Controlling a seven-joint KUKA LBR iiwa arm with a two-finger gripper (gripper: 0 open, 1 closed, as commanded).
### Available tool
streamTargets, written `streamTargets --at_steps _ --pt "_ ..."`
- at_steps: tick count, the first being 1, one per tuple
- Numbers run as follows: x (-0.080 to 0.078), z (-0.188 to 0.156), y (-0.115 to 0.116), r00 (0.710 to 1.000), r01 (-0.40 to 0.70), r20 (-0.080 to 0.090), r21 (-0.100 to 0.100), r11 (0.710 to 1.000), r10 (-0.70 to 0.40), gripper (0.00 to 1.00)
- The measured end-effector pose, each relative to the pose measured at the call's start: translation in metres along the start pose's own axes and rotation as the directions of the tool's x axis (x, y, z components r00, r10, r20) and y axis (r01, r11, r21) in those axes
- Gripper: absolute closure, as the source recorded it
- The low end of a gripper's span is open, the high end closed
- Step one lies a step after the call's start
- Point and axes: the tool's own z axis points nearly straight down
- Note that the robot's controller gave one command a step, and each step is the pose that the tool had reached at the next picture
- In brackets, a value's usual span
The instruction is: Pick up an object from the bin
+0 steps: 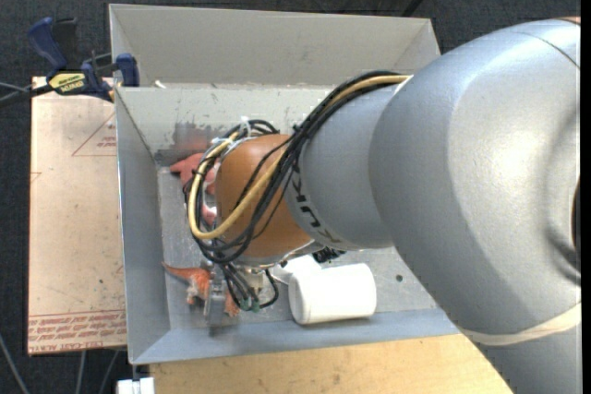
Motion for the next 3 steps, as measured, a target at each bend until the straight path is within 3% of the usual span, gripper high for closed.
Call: streamTargets --at_steps 1,2,3 --pt "-0.008 -0.113 -0.022 1.000 0.008 0.000 -0.001 1.000 -0.008 1.00" --pt "-0.008 -0.113 -0.022 1.000 0.008 0.000 -0.001 1.000 -0.008 1.00" --pt "-0.009 -0.202 -0.029 0.999 0.041 0.002 -0.002 0.999 -0.041 1.00"
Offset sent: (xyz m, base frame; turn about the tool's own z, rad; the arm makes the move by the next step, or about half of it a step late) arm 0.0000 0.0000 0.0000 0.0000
